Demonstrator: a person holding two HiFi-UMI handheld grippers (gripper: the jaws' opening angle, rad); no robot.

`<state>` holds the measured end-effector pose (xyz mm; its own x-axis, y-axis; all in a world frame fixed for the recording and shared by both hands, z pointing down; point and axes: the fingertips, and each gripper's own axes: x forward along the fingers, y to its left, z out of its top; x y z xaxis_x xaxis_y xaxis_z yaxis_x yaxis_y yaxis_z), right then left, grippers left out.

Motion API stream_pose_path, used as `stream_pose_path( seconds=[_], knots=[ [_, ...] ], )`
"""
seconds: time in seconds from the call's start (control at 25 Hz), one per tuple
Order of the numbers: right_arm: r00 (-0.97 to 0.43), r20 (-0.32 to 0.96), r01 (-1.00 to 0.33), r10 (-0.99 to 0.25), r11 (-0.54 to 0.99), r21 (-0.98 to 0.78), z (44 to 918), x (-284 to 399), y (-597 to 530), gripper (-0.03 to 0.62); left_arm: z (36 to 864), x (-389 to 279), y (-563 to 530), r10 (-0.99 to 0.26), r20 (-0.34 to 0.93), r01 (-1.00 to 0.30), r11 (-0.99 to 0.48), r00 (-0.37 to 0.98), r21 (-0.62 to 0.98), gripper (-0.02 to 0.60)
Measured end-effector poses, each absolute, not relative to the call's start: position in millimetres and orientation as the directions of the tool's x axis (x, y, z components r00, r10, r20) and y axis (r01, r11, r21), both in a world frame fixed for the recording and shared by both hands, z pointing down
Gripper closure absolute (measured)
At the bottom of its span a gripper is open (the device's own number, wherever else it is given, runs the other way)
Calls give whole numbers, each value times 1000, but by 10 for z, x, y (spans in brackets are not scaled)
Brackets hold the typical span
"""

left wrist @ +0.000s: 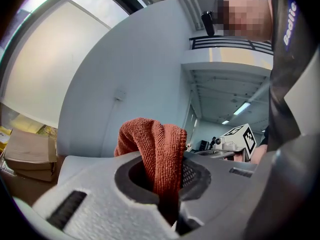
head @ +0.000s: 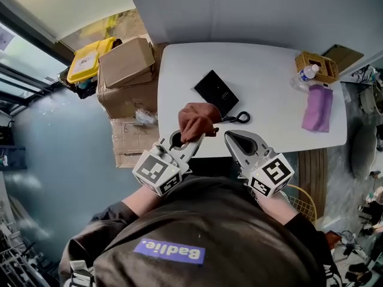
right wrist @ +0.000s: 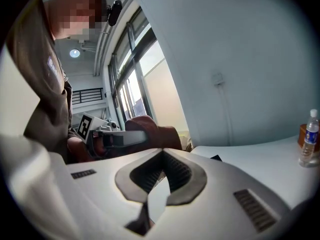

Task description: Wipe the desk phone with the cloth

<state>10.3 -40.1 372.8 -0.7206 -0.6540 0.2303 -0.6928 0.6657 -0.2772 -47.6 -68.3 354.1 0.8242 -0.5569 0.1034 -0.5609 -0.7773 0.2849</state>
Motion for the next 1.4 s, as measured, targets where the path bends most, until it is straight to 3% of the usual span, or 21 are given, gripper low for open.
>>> stream_pose_path(
  seconds=[0.84,1.4],
  knots=[
    [-783,259,-622,-565,713,-324,4072,623,-972,566,4295,-295,-1519,-710,224,-744,-627,667,231,545],
    [-795,281,-606,-537,722,-335,4291,538,-1163,566,5180,-384,-2138,-708,353,-790,-575,611,213,545]
  ],
)
